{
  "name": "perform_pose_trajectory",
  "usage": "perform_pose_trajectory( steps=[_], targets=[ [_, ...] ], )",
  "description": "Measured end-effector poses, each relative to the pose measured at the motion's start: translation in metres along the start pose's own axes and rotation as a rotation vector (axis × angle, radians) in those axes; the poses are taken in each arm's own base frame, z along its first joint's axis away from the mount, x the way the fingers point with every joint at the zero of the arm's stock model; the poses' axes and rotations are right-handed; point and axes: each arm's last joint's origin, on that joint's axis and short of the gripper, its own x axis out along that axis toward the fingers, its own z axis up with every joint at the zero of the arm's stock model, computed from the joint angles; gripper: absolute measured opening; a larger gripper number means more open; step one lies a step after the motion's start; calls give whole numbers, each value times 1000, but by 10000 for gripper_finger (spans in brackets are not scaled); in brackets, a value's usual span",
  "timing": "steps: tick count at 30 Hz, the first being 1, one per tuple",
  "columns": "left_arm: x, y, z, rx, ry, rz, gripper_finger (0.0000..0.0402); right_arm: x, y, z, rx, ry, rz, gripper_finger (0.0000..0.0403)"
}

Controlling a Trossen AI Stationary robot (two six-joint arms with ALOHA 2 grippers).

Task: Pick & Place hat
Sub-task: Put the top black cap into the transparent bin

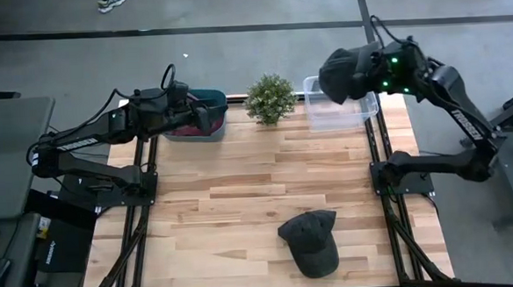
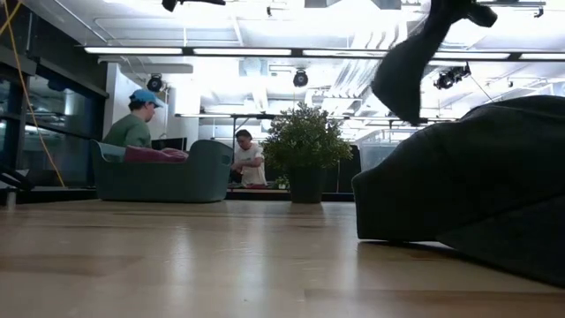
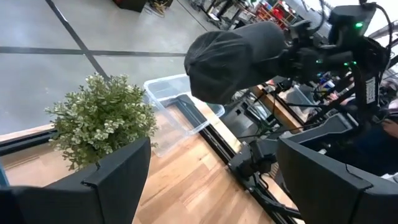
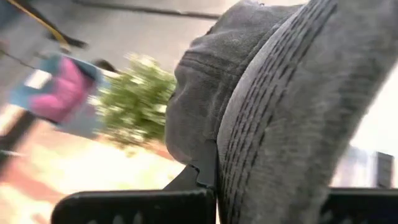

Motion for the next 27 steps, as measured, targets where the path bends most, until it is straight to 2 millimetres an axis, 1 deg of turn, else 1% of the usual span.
perform_pose_trajectory(
  steps=[4,8,11,14,17,22,27],
  targets=[
    [0,0,0,0,0,0,337,19,-2,-4,-29,60,-86,5],
    [0,0,-1,2,6,4,337,43,-3,-11,-52,141,-132,5],
    [0,1,-2,7,16,13,337,61,-4,-17,-78,178,-144,5],
    [0,2,-3,11,27,22,337,77,-4,-19,-89,183,-142,5],
    [0,3,-3,8,34,27,337,92,-4,-21,-81,199,-112,5],
    [0,2,-4,-9,54,8,337,110,-9,-25,-31,214,-59,5],
    [0,2,-4,-11,56,8,337,120,-15,-33,-1,236,-35,5]
  ],
)
